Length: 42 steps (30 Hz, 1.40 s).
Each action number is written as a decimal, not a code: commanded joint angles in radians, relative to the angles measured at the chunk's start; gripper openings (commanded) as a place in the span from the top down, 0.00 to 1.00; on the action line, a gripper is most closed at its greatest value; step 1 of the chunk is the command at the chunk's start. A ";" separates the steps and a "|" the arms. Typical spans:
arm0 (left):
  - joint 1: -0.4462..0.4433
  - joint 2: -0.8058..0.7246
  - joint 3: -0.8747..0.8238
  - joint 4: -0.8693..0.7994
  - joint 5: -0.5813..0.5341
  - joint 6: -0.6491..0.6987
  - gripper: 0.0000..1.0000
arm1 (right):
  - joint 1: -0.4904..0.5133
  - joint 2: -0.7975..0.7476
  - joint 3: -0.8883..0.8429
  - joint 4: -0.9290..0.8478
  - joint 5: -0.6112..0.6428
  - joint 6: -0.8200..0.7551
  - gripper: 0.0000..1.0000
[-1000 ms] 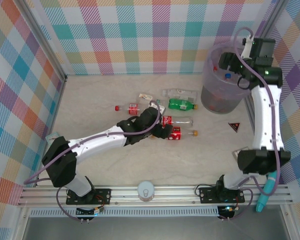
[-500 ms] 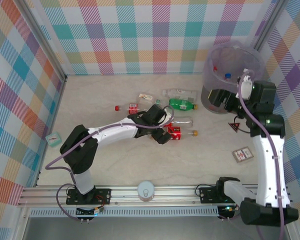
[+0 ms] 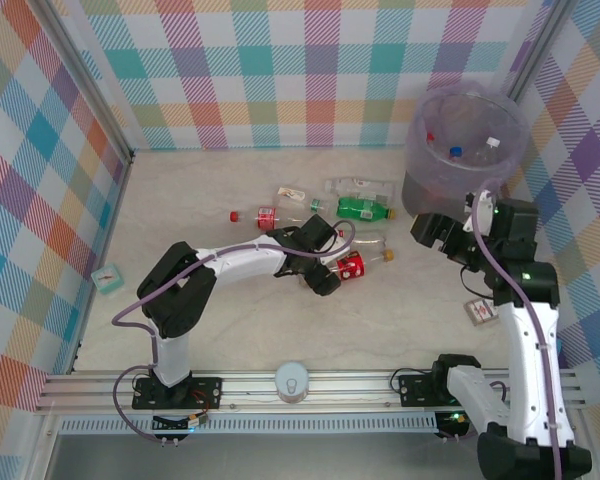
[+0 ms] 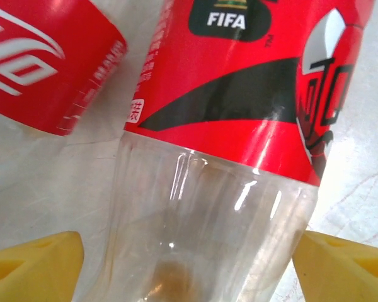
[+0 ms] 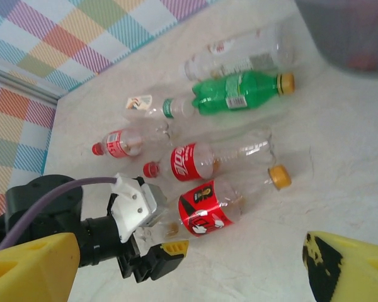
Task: Put the plastic bottles in the bin
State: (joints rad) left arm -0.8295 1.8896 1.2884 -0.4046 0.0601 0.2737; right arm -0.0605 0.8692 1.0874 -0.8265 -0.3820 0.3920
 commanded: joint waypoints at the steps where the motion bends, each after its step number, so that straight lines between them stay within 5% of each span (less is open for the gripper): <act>1: -0.001 -0.029 -0.040 0.000 0.040 -0.016 0.18 | 0.000 0.008 -0.062 0.108 -0.052 0.084 0.09; 8: -0.023 -0.011 -0.067 0.000 0.035 -0.010 0.19 | 0.000 0.002 -0.101 0.155 -0.002 0.122 0.08; 12: -0.032 -0.013 -0.079 0.021 0.020 -0.014 0.29 | 0.000 -0.014 -0.096 0.151 0.013 0.136 0.09; 21: -0.053 -0.140 -0.120 0.026 0.009 -0.013 0.46 | 0.001 -0.048 -0.118 0.124 0.047 0.140 0.09; 32: -0.079 -0.316 -0.201 0.109 0.015 -0.059 0.52 | 0.001 -0.063 -0.116 0.123 0.047 0.146 0.09; 38: -0.081 -0.417 -0.285 0.252 0.018 -0.160 0.52 | 0.001 -0.020 -0.149 0.202 -0.095 0.156 0.07; 42: -0.082 -0.450 -0.344 0.351 0.057 -0.221 0.52 | 0.012 0.047 -0.215 0.425 -0.292 0.231 0.06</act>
State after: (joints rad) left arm -0.9058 1.4727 0.9768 -0.1680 0.0784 0.1200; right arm -0.0578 0.8810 0.9165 -0.5774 -0.5026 0.5671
